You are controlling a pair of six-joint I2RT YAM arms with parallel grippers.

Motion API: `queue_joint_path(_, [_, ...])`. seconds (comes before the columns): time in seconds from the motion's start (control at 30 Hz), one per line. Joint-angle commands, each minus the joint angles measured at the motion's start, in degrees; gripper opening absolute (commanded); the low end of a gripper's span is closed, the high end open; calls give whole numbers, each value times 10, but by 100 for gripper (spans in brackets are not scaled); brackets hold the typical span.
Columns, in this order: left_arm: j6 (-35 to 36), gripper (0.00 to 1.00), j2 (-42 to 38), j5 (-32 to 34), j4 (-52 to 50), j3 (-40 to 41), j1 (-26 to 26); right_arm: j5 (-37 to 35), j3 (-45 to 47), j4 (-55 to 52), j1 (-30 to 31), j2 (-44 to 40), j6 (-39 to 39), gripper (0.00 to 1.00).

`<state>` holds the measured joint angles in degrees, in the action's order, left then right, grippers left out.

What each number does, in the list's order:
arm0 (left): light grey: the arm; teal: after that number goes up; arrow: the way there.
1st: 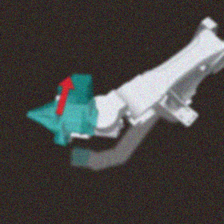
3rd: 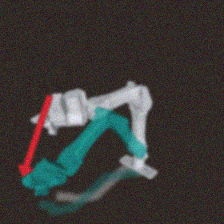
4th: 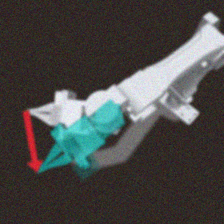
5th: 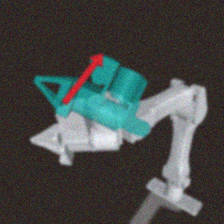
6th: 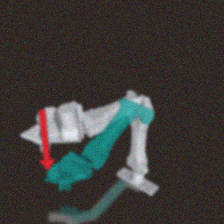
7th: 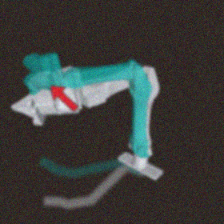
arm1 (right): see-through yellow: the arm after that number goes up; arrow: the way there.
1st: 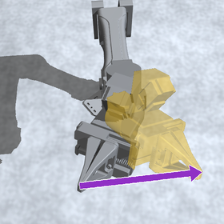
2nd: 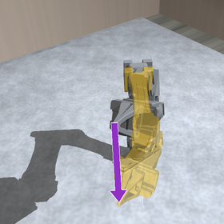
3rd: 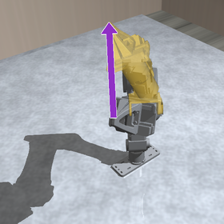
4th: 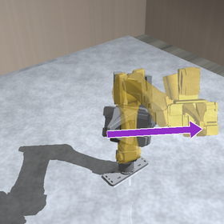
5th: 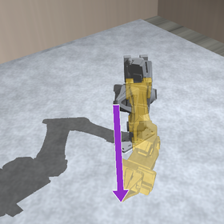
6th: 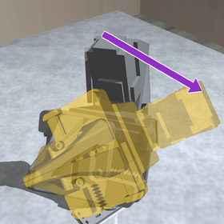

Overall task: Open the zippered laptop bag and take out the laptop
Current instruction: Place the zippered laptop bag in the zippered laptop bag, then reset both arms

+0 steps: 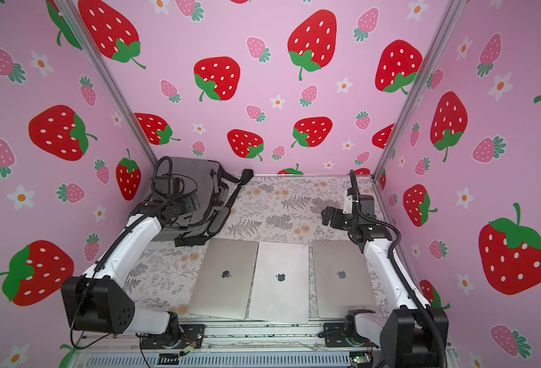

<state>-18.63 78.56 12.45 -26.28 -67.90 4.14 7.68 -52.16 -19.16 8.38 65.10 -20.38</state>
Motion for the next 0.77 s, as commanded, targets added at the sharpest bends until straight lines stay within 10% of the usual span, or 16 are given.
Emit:
queue_joint_path(0.0, [10, 96, -29, 20, 92, 89, -3, -166, 38, 40, -1, -31, 64, 100])
queue_joint_path(0.3, [46, 99, -60, -14, 294, 285, -47, -330, 166, 215, -3, -21, 170, 100])
queue_joint_path(0.73, [96, 99, 14, -124, 437, 335, -101, -356, 230, 400, -11, 83, 181, 100])
